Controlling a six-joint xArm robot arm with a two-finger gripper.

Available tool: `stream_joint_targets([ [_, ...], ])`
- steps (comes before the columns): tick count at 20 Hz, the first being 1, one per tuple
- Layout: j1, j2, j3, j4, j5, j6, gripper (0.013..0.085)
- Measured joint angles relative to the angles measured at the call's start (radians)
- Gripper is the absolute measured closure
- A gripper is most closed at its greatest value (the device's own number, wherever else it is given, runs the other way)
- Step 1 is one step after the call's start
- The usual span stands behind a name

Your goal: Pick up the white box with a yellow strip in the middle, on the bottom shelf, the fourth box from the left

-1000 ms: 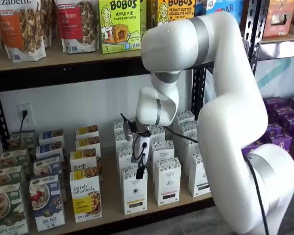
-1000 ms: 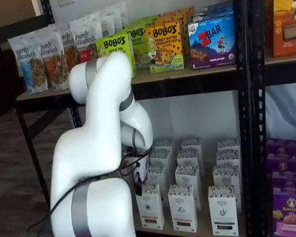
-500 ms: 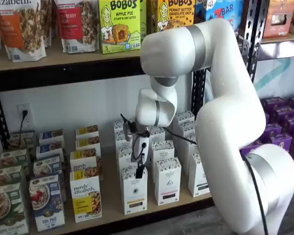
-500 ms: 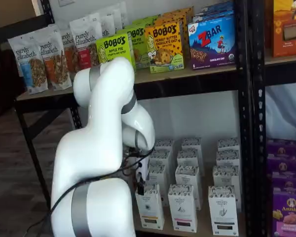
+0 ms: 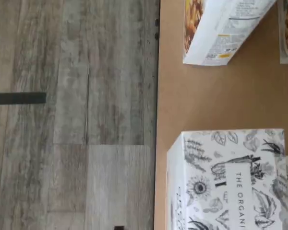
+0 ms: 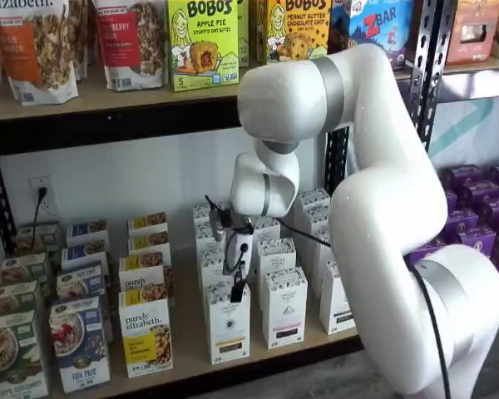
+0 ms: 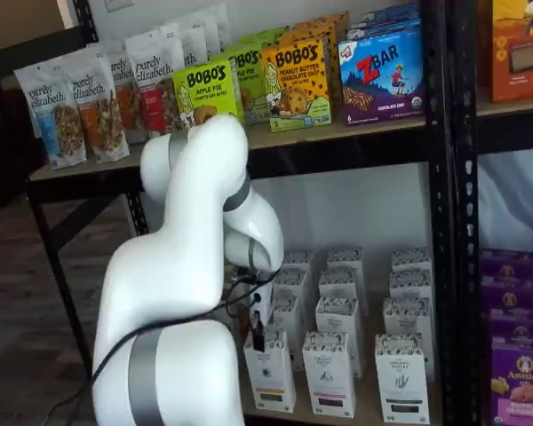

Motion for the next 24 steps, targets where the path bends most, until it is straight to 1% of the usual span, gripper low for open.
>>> stream_joint_targets([
  [3, -0.005, 0.024, -0.028, -0.013, 0.005, 0.007, 0.0130],
  [8, -0.015, 0.059, -0.070, -0.016, 0.012, 0.002, 0.0130],
  [13, -0.026, 0.092, -0.115, -0.030, 0.030, 0.005, 0.0130],
  [16, -0.030, 0.110, -0.140, -0.045, 0.042, 0.015, 0.0130],
  [21, -0.033, 0.134, -0.168, -0.069, 0.057, 0.033, 0.0130],
  [24, -0.030, 0.140, -0.170, -0.068, 0.052, 0.034, 0.0130],
])
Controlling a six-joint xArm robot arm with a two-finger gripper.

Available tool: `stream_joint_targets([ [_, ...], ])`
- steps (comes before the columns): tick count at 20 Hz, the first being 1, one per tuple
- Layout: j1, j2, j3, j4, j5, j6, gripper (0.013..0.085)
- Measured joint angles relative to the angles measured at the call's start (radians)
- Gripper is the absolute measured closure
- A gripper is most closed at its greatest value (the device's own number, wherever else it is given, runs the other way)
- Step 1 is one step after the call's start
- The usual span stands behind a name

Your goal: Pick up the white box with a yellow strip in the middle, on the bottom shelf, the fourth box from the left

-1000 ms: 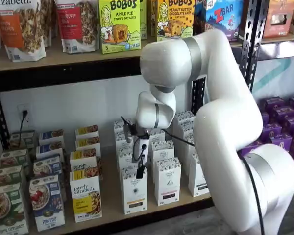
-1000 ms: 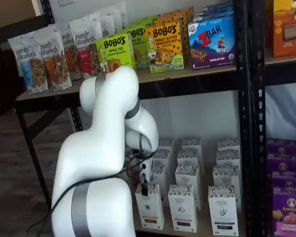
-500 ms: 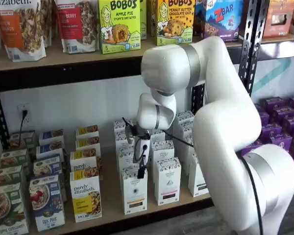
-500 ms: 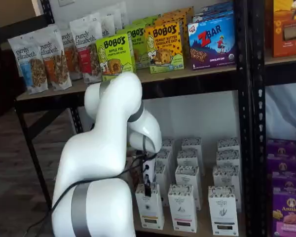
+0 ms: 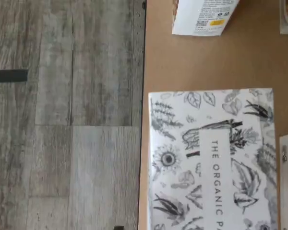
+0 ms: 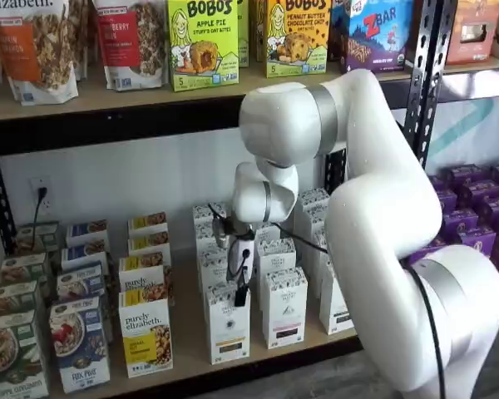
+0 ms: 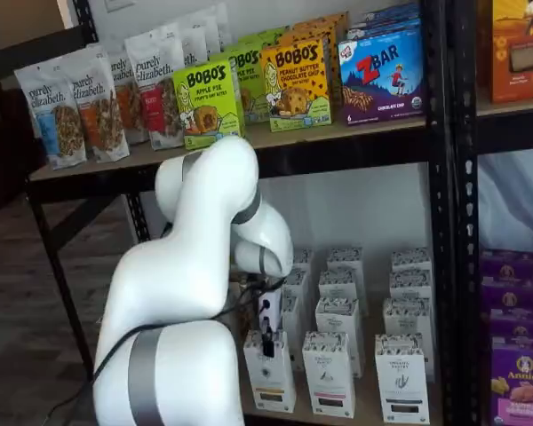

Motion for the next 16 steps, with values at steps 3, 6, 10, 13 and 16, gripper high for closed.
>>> stream_joint_targets([
  [3, 0.001, 0.007, -0.003, -0.002, -0.006, 0.002, 0.0130],
  [6, 0.001, 0.013, -0.008, -0.014, -0.006, 0.011, 0.0130],
  [10, 0.001, 0.022, -0.012, -0.028, -0.007, 0.023, 0.0130],
  [13, 0.001, 0.029, -0.017, -0.027, -0.006, 0.023, 0.0130],
  [16, 0.004, 0.036, -0.022, -0.033, -0.008, 0.030, 0.0130],
])
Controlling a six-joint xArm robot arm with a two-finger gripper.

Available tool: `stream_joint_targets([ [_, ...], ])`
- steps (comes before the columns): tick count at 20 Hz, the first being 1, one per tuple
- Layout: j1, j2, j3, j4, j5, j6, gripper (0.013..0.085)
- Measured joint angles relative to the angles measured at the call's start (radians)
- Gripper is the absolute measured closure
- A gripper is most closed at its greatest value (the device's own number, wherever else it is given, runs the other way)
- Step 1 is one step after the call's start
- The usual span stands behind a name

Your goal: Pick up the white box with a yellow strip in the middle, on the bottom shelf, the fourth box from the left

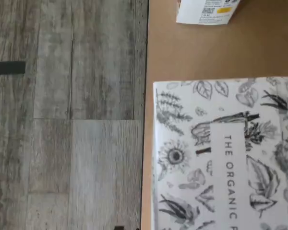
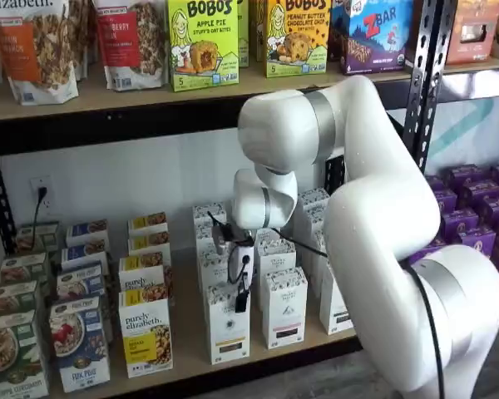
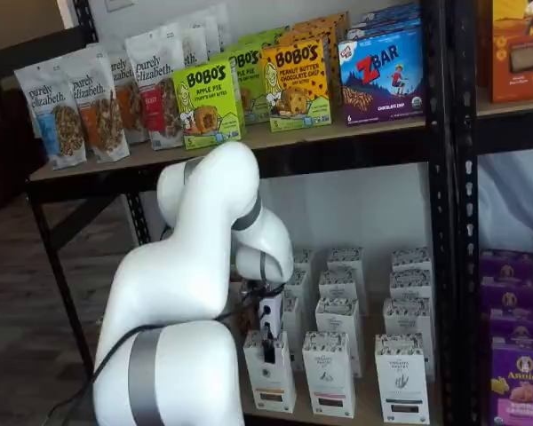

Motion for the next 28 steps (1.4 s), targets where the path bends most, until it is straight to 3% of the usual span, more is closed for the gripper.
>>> stream_joint_targets([
  [23, 0.009, 0.034, -0.021, 0.000, -0.024, 0.007, 0.0130],
  [25, 0.010, 0.036, -0.023, -0.001, -0.023, 0.009, 0.0210],
  [28, 0.012, 0.039, -0.022, 0.000, -0.028, 0.010, 0.0250],
])
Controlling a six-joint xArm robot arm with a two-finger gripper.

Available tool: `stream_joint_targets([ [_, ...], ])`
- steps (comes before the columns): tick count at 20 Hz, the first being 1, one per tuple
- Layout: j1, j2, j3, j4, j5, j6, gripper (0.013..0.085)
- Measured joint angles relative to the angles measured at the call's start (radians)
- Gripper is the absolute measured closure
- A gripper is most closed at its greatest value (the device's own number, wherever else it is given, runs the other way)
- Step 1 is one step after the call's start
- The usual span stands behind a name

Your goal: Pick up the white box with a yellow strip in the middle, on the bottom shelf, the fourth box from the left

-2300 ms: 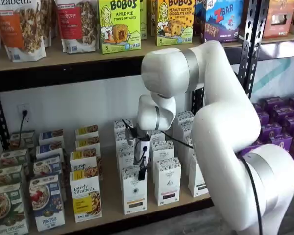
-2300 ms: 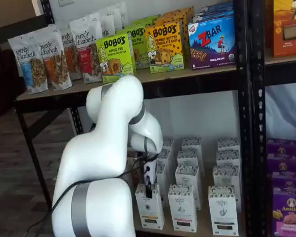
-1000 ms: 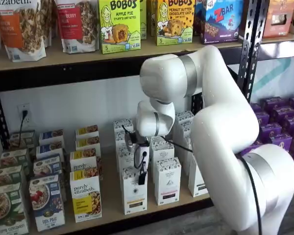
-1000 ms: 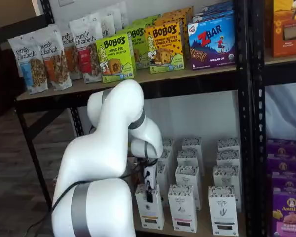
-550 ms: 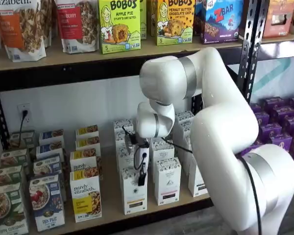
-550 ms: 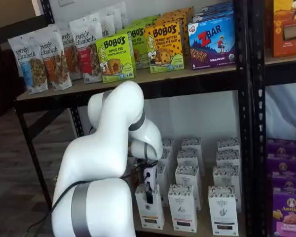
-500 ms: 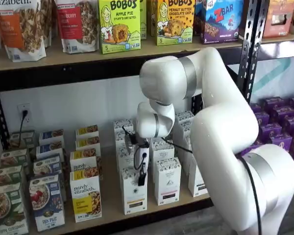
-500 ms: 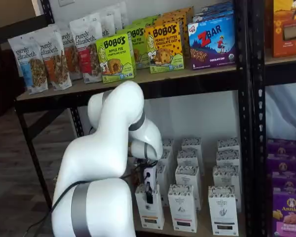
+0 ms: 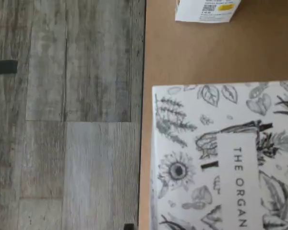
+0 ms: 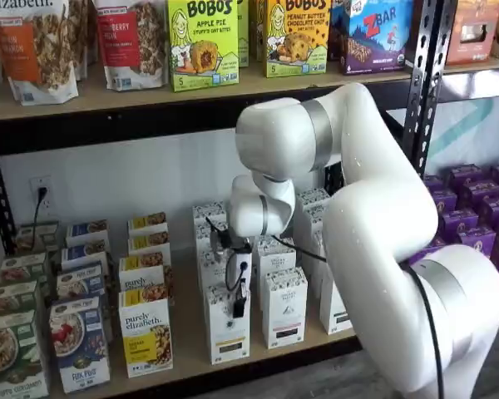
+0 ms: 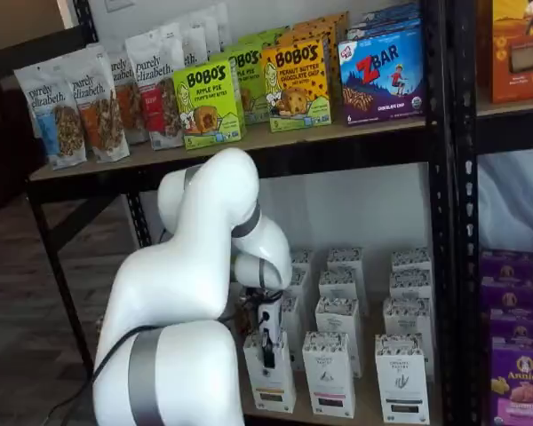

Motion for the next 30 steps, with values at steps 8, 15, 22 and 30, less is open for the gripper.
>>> stream_joint_targets([
  [8, 0.003, 0.006, -0.003, -0.004, -0.006, 0.006, 0.0290],
  [15, 0.005, 0.009, -0.011, -0.011, 0.002, 0.015, 0.0290],
  [22, 0.004, 0.012, -0.017, -0.003, 0.015, 0.007, 0.0330],
  [30, 0.003, 0.013, -0.021, -0.008, 0.018, 0.012, 0.0450],
])
